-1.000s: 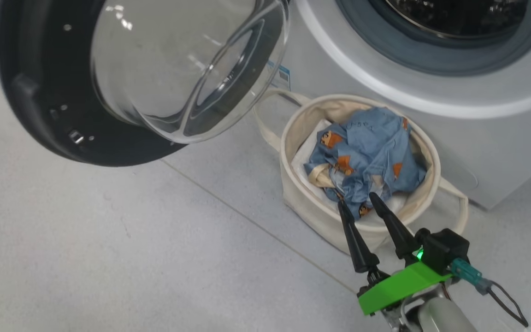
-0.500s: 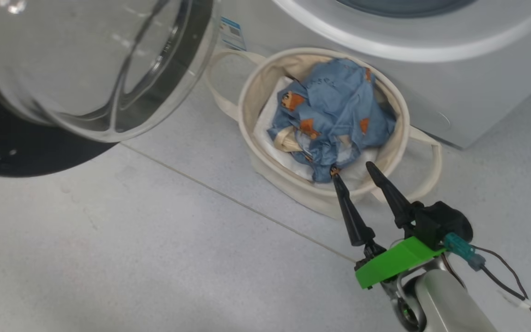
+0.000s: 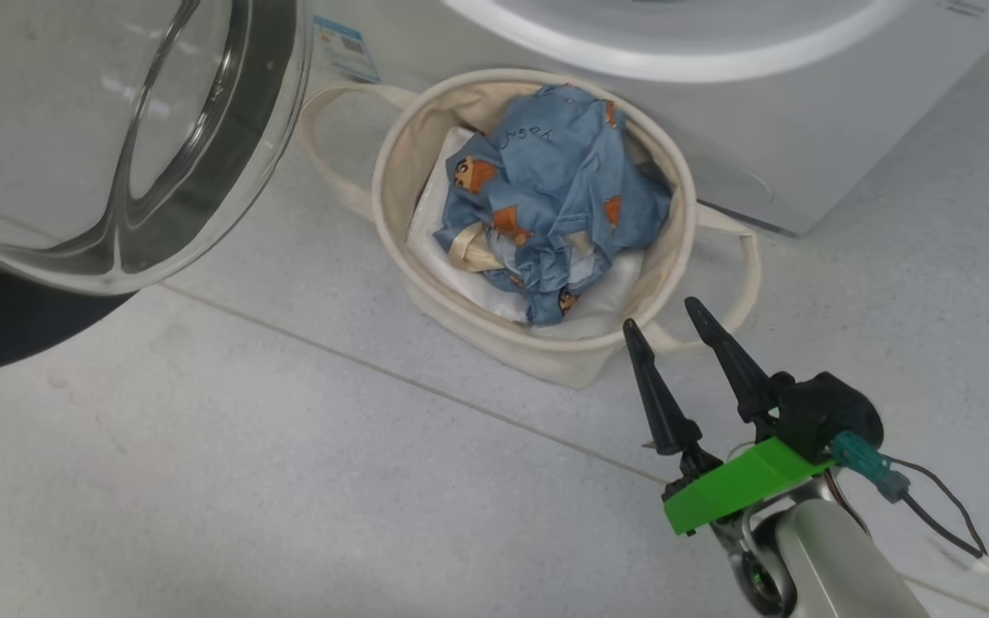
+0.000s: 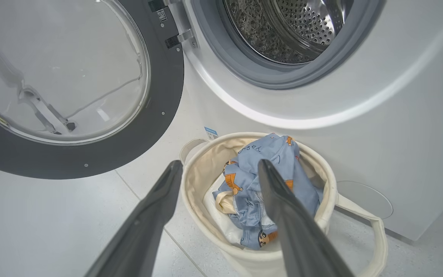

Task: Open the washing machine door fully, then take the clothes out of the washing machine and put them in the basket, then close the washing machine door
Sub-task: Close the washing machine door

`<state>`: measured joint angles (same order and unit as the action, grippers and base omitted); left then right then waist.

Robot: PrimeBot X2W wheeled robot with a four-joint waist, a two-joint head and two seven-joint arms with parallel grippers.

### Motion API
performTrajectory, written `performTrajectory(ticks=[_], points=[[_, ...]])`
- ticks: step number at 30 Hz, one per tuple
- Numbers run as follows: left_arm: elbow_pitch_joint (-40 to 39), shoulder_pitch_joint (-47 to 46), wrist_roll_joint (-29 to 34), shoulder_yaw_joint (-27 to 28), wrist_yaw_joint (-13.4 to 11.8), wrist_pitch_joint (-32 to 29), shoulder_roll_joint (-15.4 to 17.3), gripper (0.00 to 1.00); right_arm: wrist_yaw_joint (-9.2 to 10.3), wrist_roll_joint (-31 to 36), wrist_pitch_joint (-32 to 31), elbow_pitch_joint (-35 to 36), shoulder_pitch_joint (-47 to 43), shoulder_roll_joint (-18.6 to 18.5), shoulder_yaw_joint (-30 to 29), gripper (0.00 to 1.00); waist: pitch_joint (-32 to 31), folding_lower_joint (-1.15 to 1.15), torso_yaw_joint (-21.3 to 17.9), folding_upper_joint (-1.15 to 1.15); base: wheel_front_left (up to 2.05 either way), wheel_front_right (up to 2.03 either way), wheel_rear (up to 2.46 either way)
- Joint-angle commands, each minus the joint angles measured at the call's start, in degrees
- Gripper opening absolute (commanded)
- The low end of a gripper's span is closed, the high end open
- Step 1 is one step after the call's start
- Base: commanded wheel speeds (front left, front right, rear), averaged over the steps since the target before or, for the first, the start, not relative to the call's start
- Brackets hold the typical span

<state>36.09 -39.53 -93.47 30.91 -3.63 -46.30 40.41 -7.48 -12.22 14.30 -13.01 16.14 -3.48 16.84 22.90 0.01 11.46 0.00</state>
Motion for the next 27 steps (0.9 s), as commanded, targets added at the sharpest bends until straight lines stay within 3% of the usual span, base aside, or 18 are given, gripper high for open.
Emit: performTrajectory(ticks=[1,18,27], points=[[-2.2,-0.4,-0.4,1.2,-0.3,-1.0,4.2,0.0,-0.01,-0.3,0.7,2.1,0.2,0.6,1.4,1.0,-0.3,-0.01,-0.3,0.0,0.0,0.0,0.0],[-11.1,1.7,-0.4,-1.6,-3.4,-5.7,2.8,0.0,-0.01,-0.7,0.7,2.7,1.3,0.6,2.0,1.0,-1.3,-0.01,-1.3,0.0,0.0,0.0,0.0],[-19.4,7.9,0.6,-4.1,0.0,-7.9,-1.0,0.0,-0.01,-3.4,0.7,2.4,1.8,0.6,1.9,1.0,-2.4,-0.01,-2.7,0.0,0.0,0.0,0.0]])
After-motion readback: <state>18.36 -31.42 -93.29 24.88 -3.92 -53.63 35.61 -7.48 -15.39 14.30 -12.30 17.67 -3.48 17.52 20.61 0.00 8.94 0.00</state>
